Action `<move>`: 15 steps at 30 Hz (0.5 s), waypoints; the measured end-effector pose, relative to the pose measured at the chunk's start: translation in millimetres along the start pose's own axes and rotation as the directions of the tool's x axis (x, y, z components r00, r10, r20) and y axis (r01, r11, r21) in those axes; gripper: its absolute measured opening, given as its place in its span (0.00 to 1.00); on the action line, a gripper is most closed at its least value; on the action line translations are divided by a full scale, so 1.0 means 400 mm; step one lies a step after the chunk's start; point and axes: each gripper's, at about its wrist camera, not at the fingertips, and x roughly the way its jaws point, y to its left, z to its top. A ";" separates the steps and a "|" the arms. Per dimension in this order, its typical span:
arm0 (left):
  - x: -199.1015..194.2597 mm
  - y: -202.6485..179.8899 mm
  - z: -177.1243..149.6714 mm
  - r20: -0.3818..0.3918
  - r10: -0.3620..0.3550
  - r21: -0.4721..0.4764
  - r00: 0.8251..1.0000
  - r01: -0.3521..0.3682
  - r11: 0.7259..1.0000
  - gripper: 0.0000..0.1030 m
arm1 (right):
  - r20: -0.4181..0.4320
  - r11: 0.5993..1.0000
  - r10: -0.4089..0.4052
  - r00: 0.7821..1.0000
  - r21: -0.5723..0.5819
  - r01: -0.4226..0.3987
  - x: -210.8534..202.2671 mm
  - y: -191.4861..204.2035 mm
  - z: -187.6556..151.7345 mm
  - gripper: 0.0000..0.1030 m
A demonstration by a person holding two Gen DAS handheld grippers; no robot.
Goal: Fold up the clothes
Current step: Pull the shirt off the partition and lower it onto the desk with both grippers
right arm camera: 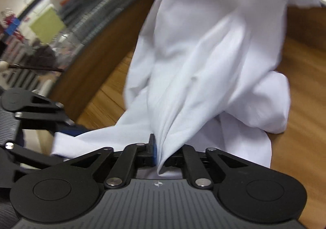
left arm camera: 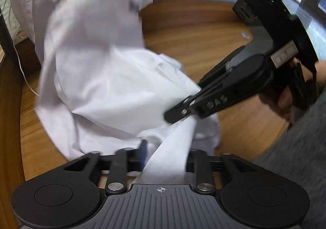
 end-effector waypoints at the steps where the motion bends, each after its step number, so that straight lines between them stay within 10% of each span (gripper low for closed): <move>1: 0.002 0.002 -0.002 0.002 0.002 0.002 1.000 -0.002 1.000 0.44 | -0.001 1.000 -0.011 1.000 0.020 0.011 0.001 -0.011 -0.013 0.21; 8: -0.004 -0.018 -0.068 0.018 -0.002 -0.016 1.000 0.002 1.000 0.70 | 0.021 0.993 -0.067 0.998 0.096 0.064 -0.003 -0.041 -0.034 0.36; 15: -0.020 -0.005 -0.127 0.033 -0.030 -0.067 0.999 0.032 0.997 0.77 | 0.042 0.982 -0.136 0.990 0.141 0.129 -0.001 -0.060 -0.035 0.14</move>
